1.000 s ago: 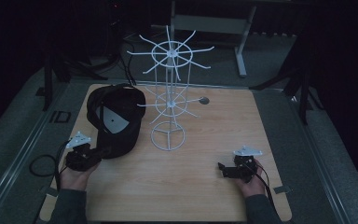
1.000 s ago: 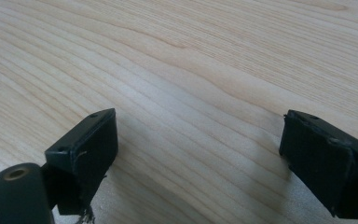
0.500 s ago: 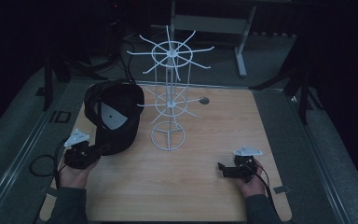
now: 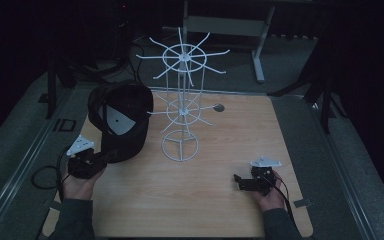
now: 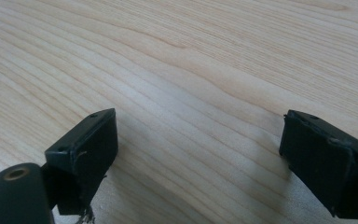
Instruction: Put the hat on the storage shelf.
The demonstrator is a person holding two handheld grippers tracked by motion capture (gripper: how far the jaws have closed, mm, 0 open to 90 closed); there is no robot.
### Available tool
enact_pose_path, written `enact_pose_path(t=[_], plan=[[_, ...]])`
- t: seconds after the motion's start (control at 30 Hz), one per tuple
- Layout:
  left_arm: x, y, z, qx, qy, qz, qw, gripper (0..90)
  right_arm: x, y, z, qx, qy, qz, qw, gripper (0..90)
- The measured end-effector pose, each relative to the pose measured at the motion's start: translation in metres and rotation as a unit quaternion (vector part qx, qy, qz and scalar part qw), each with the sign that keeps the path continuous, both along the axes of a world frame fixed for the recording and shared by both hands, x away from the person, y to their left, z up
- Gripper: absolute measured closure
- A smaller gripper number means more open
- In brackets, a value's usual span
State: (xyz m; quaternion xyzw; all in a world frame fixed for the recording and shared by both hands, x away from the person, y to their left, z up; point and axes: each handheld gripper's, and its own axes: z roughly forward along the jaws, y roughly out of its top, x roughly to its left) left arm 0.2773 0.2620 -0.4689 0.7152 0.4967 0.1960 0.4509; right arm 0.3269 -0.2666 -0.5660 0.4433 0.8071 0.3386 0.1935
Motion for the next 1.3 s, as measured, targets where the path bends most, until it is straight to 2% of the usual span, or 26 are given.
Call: enact_pose_path(t=[1.3], plan=[[0.000,-0.002,0.026,-0.002,-0.039,0.011,0.9992,86.7,0.000,0.000,0.000,0.000,0.000,0.000,1.0000,11.2]])
